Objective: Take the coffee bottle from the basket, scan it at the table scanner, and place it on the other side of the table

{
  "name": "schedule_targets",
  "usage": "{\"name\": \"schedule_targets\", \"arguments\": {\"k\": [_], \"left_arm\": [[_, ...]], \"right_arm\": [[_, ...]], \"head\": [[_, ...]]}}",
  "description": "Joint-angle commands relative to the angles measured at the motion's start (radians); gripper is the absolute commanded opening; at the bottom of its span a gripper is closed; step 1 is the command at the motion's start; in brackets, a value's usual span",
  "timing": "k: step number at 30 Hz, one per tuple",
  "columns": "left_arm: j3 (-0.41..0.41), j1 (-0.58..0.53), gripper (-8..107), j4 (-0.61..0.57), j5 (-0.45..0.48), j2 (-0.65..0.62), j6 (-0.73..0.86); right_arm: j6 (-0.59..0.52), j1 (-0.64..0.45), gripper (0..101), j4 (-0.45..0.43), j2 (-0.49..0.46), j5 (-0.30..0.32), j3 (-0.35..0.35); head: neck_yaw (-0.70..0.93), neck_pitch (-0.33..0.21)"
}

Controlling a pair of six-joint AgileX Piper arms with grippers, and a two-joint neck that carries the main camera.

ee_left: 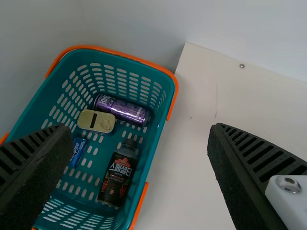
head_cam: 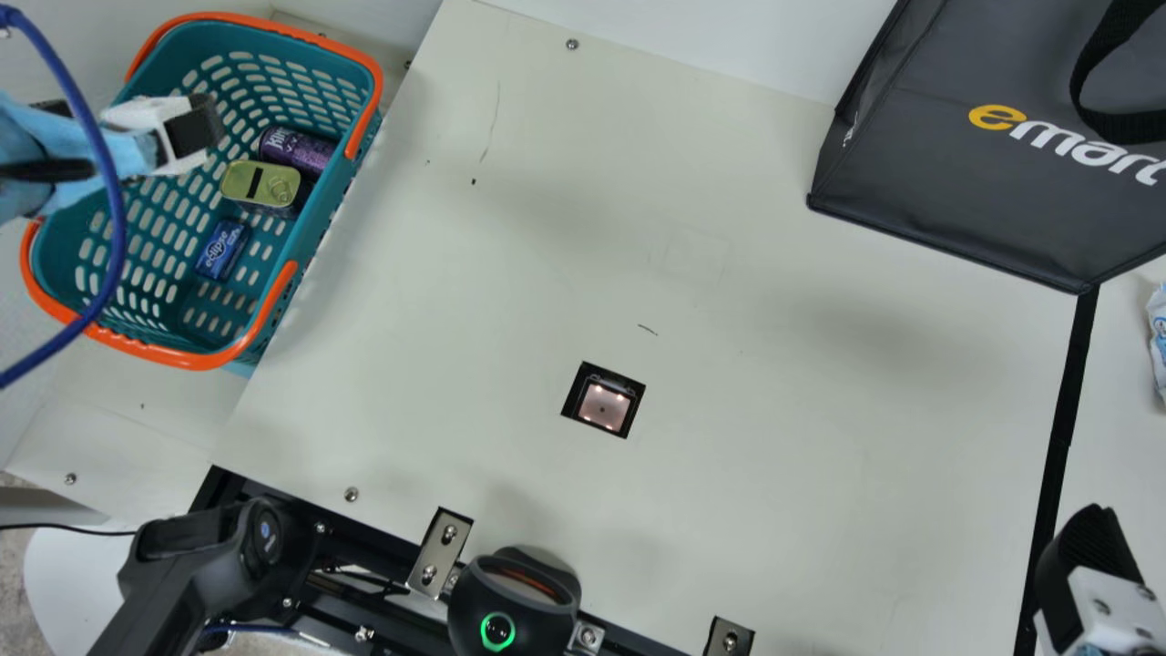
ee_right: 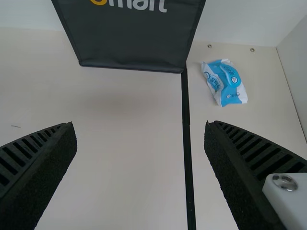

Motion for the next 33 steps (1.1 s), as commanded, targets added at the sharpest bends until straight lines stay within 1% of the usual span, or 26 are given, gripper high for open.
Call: {"name": "schedule_targets", "arguments": {"k": [1, 6, 12, 22, 33], "left_arm": [[-0.024, 0.093, 90, -0.066, 0.011, 0.066, 0.176], [-0.071, 0.189, 90, -0.125, 0.048, 0.166, 0.336], [-0.104, 0.232, 90, -0.138, 0.059, 0.256, 0.437], [-0.109, 0.183, 90, -0.092, 0.014, 0.387, 0.45], [-0.131, 0.137, 90, -0.051, -0.048, 0.586, 0.45]], "right_arm": [[0.0, 0.0, 95, 0.0, 0.0, 0.0, 0.0], [0.0, 0.0, 95, 0.0, 0.0, 0.0, 0.0], [0.0, 0.0, 95, 0.0, 0.0, 0.0, 0.0], [0.0, 0.0, 95, 0.0, 0.0, 0.0, 0.0], [0.0, 0.0, 95, -0.001, 0.0, 0.0, 0.0]], "head": [[0.004, -0.029], [0.004, -0.029], [0.004, -0.029], [0.004, -0.029], [0.004, -0.029]]}}
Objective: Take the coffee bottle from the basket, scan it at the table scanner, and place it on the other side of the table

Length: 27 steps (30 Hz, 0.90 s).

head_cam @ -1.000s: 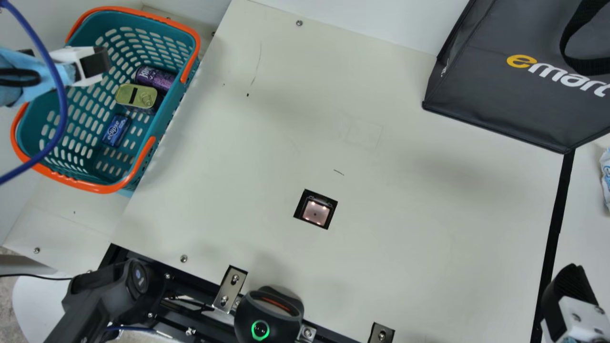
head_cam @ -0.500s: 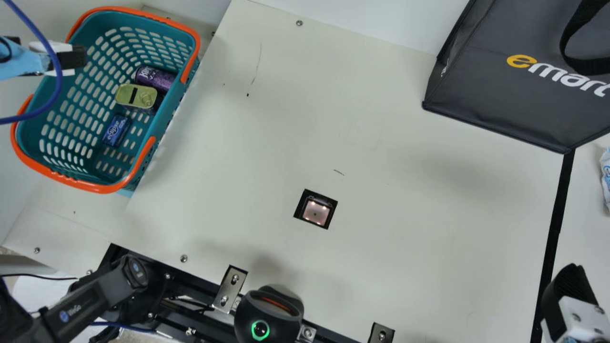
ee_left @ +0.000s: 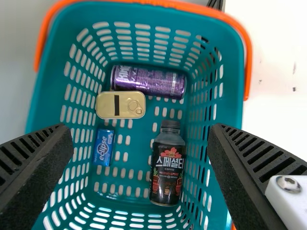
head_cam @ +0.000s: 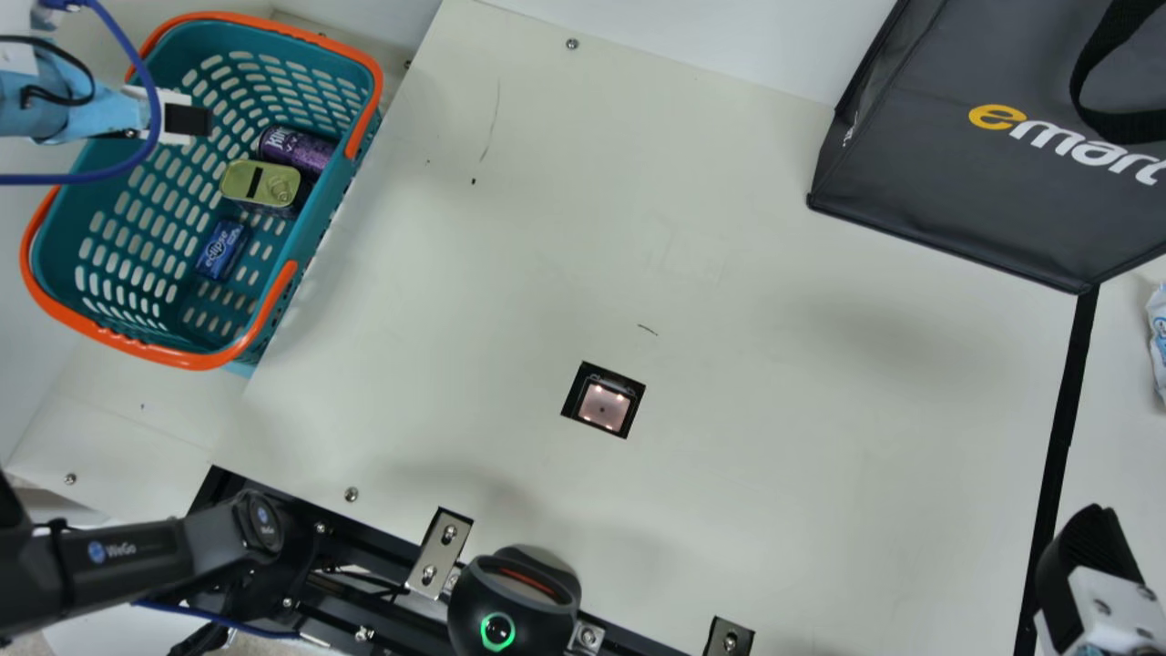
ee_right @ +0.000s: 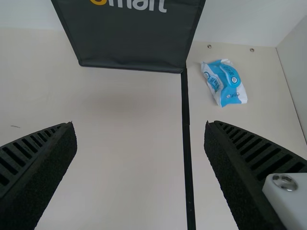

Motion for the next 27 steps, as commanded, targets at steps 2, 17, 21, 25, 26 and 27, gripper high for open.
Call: {"name": "schedule_targets", "arguments": {"k": [2, 17, 21, 25, 26, 27], "left_arm": [[-0.012, -0.004, 90, 0.005, -0.009, 0.069, 0.006], [-0.109, -0.028, 90, 0.051, -0.048, 0.326, -0.007], [-0.124, -0.039, 90, 0.065, -0.059, 0.379, -0.022], [-0.131, -0.052, 90, 0.079, -0.073, 0.426, -0.04], [-0.131, -0.055, 90, 0.082, -0.078, 0.436, -0.046], [-0.131, -0.059, 90, 0.086, -0.082, 0.446, -0.051]], "right_arm": [[0.0, 0.0, 95, 0.0, 0.0, 0.0, 0.0], [0.0, 0.0, 95, 0.0, 0.0, 0.0, 0.0], [0.0, 0.0, 95, 0.0, 0.0, 0.0, 0.0], [0.0, 0.0, 95, 0.0, 0.0, 0.0, 0.0], [0.0, 0.0, 95, 0.0, 0.0, 0.0, 0.0], [0.0, 0.0, 95, 0.0, 0.0, 0.0, 0.0]], "head": [[0.002, -0.029], [0.002, -0.029], [0.002, -0.029], [0.002, -0.029], [0.002, -0.029], [0.002, -0.029]]}}
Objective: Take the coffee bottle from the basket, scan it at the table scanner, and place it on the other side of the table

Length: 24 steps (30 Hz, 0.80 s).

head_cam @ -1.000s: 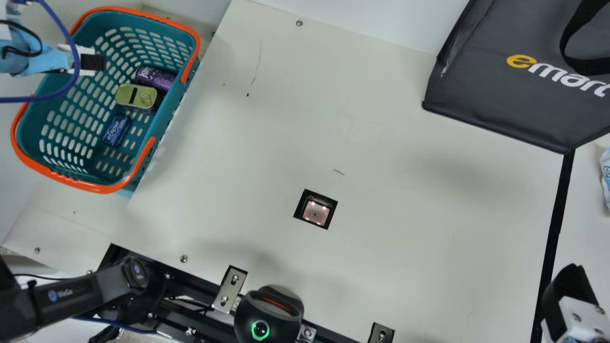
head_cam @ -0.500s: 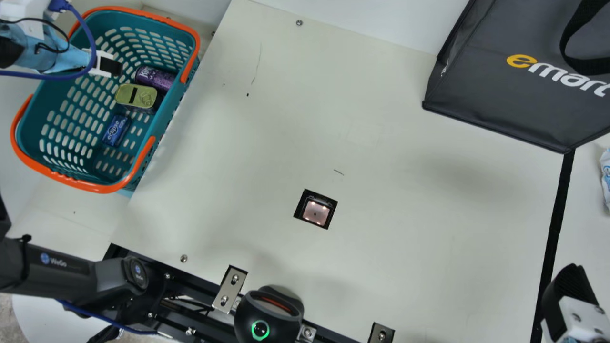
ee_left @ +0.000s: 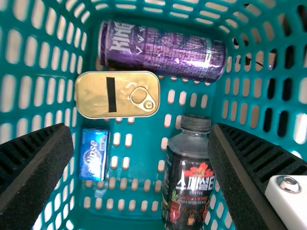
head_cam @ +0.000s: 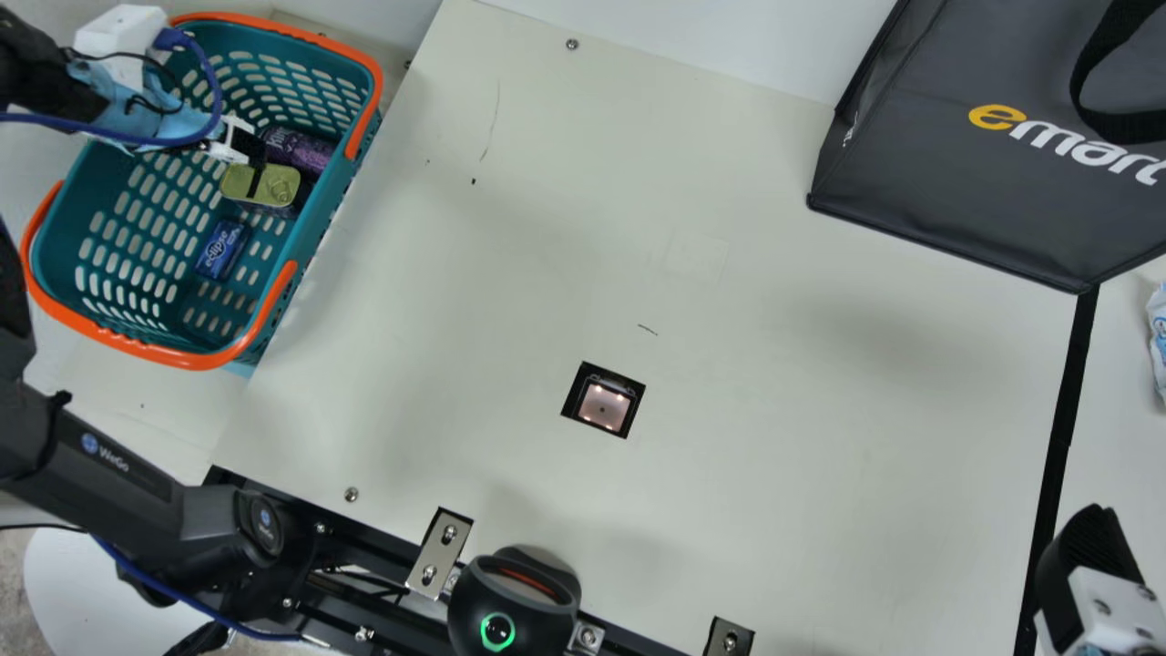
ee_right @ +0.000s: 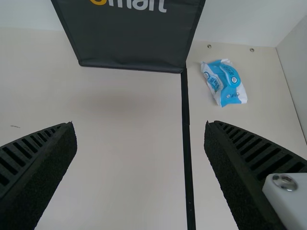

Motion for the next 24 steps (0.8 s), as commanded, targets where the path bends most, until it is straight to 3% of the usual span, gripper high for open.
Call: {"name": "schedule_targets", "arguments": {"k": [1, 24], "left_arm": [[-0.002, -0.004, 90, 0.005, -0.008, 0.021, -0.008], [0.045, -0.051, 90, 0.046, -0.078, 0.135, -0.185]], "right_arm": [[0.0, 0.0, 95, 0.0, 0.0, 0.0, 0.0], [0.0, 0.0, 95, 0.0, 0.0, -0.001, 0.0]], "head": [[0.004, -0.029], [0.004, -0.029]]}}
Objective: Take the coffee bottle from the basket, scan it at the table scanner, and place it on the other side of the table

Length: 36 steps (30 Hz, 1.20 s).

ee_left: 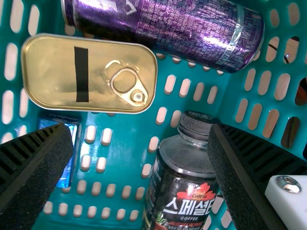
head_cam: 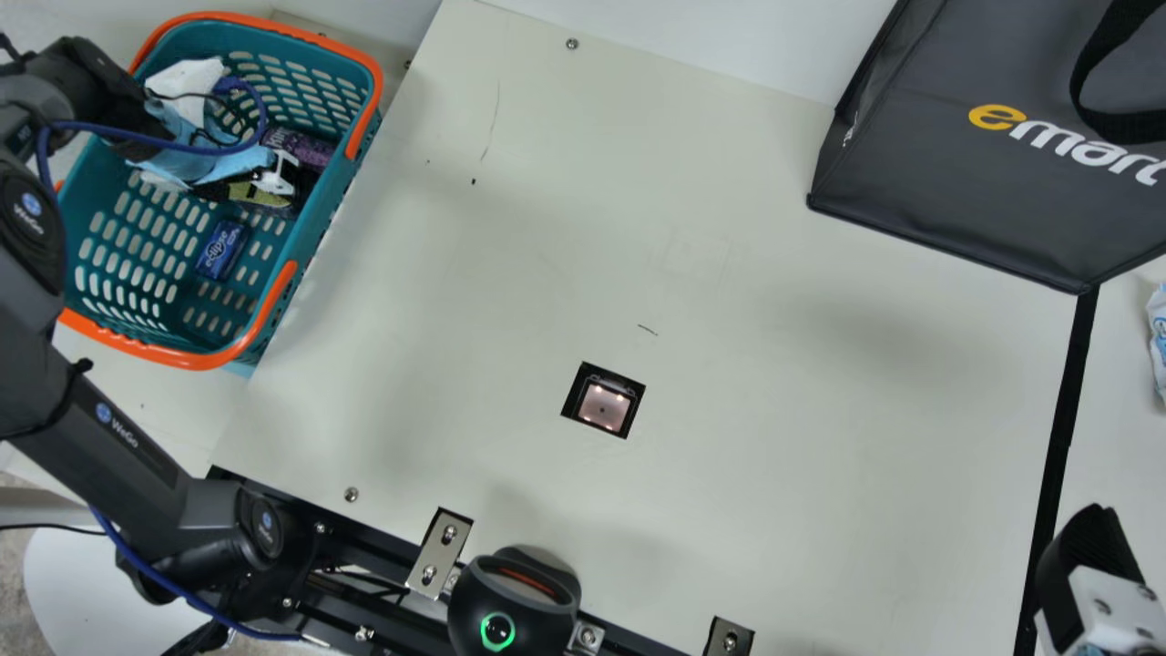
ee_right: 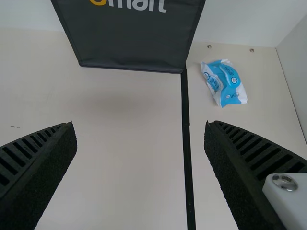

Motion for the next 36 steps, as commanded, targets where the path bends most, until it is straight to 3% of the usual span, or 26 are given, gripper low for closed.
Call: {"name": "schedule_targets", "arguments": {"k": [1, 16, 36], "left_arm": [[0.011, -0.002, 90, -0.001, -0.01, 0.001, -0.024], [0.082, -0.012, 90, -0.034, -0.073, 0.014, -0.1], [0.128, -0.047, 90, -0.053, -0.136, 0.038, -0.028]], "right_arm": [[0.0, 0.0, 95, 0.0, 0.0, 0.0, 0.0], [0.0, 0.0, 95, 0.0, 0.0, 0.0, 0.0], [0.0, 0.0, 95, 0.0, 0.0, 0.0, 0.0]], "head": [[0.002, -0.03], [0.002, -0.03], [0.002, -0.03]]}}
